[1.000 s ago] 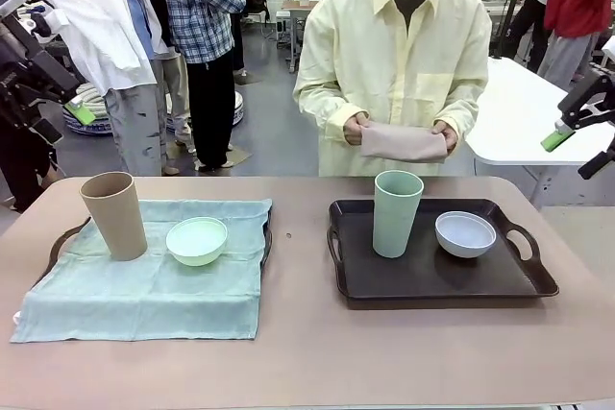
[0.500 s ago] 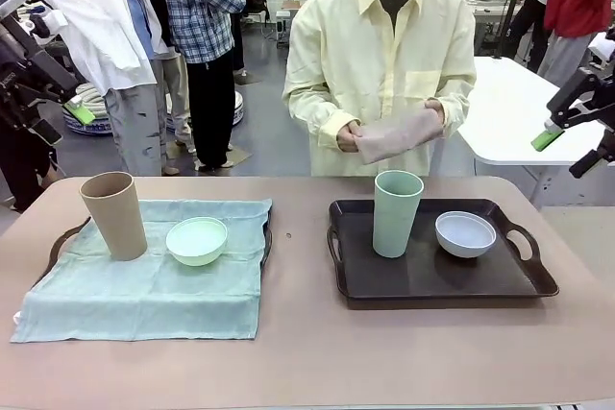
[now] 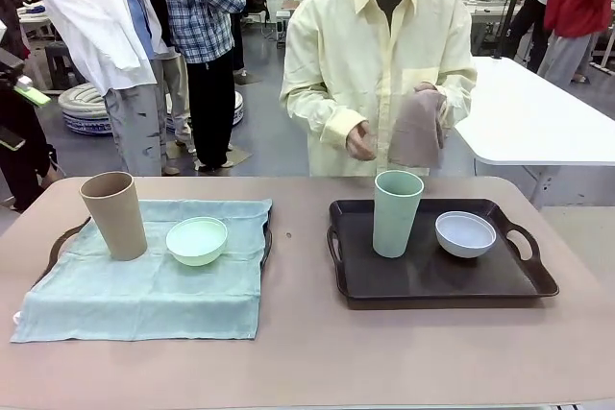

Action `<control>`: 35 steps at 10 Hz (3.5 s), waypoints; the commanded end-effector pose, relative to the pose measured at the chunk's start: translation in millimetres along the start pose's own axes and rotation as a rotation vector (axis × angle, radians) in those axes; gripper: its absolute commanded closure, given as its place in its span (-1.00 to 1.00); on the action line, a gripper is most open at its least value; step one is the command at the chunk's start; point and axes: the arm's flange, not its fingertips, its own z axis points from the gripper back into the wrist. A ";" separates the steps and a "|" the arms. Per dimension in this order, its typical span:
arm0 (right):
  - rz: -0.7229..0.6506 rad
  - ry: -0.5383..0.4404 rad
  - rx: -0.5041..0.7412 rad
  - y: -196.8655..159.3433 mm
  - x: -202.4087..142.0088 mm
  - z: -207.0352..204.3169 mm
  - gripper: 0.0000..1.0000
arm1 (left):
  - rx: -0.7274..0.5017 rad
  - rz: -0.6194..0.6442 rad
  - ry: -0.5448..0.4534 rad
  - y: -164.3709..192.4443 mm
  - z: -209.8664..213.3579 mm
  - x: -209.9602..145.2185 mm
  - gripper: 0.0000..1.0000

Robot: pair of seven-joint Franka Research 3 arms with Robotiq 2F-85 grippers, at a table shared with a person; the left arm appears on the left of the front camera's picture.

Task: Set up a tray with a mat and arrange the tableware.
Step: Pick up the Picnic Bowl and Reusable plastic cup from the Handle tray in front of the human's position and hold them in the air.

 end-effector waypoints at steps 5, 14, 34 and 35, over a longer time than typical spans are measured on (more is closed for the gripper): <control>-0.069 -0.049 0.202 -40.7 21.4 37.3 -0.44 | -0.128 0.130 -0.084 17.5 -11.6 -3.2 -1.00; -0.041 -0.044 0.172 -34.4 18.4 36.1 -0.44 | -0.115 0.112 -0.025 21.8 -6.5 -3.1 -1.00; 0.435 0.048 -0.734 47.8 1.4 -163.3 -0.44 | 0.512 -0.984 0.381 -194.8 -289.1 8.6 -1.00; 0.435 0.048 -0.734 47.8 1.4 -163.3 -0.44 | 0.512 -0.984 0.381 -194.8 -289.1 8.6 -1.00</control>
